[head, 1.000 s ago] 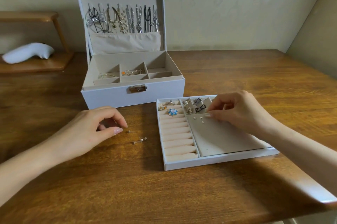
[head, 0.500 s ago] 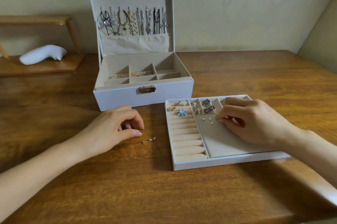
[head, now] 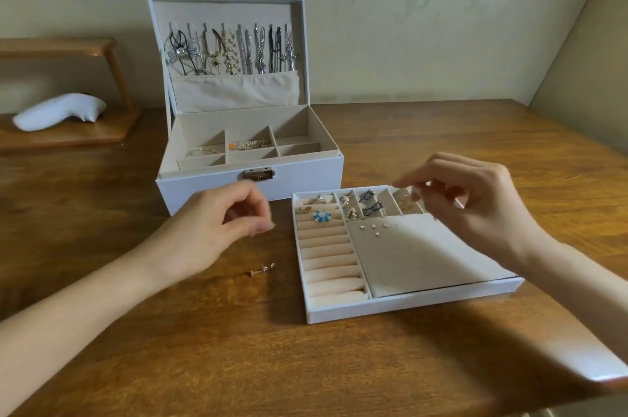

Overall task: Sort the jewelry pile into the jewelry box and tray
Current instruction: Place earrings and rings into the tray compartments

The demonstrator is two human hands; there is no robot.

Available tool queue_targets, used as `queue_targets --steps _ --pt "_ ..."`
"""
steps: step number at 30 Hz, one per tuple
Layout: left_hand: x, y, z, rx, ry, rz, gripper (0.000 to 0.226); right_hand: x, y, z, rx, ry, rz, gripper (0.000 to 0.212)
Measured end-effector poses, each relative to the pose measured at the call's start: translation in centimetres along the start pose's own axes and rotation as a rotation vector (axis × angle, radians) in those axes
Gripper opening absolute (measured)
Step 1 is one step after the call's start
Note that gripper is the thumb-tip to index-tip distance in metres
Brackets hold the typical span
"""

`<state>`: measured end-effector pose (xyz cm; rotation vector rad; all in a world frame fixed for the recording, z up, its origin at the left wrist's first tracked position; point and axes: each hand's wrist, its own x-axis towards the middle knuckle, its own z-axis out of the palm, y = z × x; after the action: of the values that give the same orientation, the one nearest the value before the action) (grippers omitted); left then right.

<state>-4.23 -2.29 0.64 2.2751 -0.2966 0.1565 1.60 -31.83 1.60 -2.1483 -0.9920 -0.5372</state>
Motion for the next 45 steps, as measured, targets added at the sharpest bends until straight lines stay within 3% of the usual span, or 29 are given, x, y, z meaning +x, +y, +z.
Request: queue_targets --steps 3,5,12,16,21,25,28,30,34,37,45 --pt "1.1 3.8 2.0 -0.352 -0.069 -0.048 0.006 0.3 -2.2 1.3 0.25 -0.065 0.104 0.022" --pt "1.8 5.2 3.6 -0.498 -0.129 -0.092 0.015 0.2 -3.1 2.2 0.335 -0.09 0.113 0.019" --pt "3.1 5.1 5.5 -0.656 -0.169 -0.224 0.019 -0.4 -3.3 3.3 0.425 -0.022 0.267 0.016" --pt "3.2 5.2 5.7 -0.618 -0.078 -0.217 0.025 -0.4 -3.1 4.1 0.505 0.008 0.37 0.01" --pt "3.3 5.5 5.7 -0.569 0.004 -0.202 0.016 -0.2 -3.2 4.2 0.489 0.04 0.412 0.01" --pt "3.5 5.4 5.6 -0.609 -0.014 -0.222 0.009 -0.1 -2.9 4.0 0.189 0.065 0.321 0.025" --pt "3.5 5.3 5.5 -0.614 -0.05 -0.235 0.008 0.0 -2.9 3.6 0.072 0.075 0.282 0.022" --pt "3.4 5.2 5.4 -0.528 -0.034 -0.184 0.008 0.2 -2.9 3.3 0.172 0.078 0.363 0.015" --pt "3.4 5.0 5.8 -0.184 0.003 0.098 0.013 0.9 -3.6 2.9 0.619 0.045 0.588 0.007" --pt "3.4 5.0 6.0 -0.138 0.053 0.175 0.011 0.9 -4.2 2.9 0.629 0.022 0.576 0.021" --pt "3.5 4.6 5.6 -0.187 0.128 0.21 0.007 0.7 -4.3 2.8 0.666 -0.011 0.428 0.021"
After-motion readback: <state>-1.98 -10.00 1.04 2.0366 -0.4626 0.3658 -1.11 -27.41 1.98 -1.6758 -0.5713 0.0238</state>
